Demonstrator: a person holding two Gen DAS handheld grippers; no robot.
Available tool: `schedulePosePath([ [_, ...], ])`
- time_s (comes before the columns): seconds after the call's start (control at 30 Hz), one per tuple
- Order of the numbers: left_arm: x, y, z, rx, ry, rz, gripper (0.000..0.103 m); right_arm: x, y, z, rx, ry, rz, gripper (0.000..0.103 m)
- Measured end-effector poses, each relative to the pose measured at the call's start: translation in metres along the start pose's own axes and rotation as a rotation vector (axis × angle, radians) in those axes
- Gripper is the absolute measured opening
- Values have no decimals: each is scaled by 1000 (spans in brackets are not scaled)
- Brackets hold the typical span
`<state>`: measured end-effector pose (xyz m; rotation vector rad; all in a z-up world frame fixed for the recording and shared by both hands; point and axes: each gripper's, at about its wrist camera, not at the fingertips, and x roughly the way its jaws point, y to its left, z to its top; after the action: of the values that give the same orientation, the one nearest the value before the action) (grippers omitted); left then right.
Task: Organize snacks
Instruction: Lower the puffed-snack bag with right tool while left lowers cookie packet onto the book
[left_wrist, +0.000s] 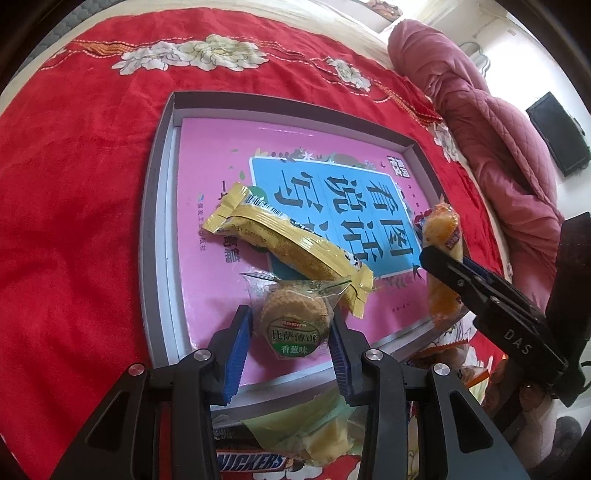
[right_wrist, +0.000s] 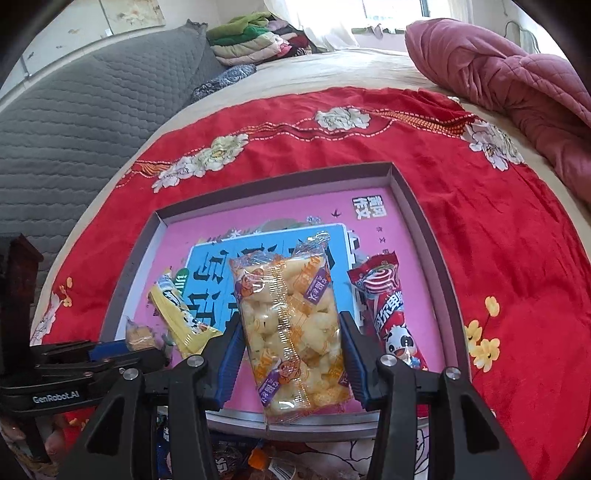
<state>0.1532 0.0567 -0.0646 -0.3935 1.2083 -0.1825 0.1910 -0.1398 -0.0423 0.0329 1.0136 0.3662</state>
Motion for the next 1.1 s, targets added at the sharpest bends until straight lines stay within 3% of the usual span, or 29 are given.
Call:
schedulePosePath([
  [0.67,-2,1,-1,4,24,-1,42,14,3,-3,-31,48,-88,49],
  [1.1,0,3,0,-19,24,-18,45,13,-1,-8,-21,70,-85,49],
])
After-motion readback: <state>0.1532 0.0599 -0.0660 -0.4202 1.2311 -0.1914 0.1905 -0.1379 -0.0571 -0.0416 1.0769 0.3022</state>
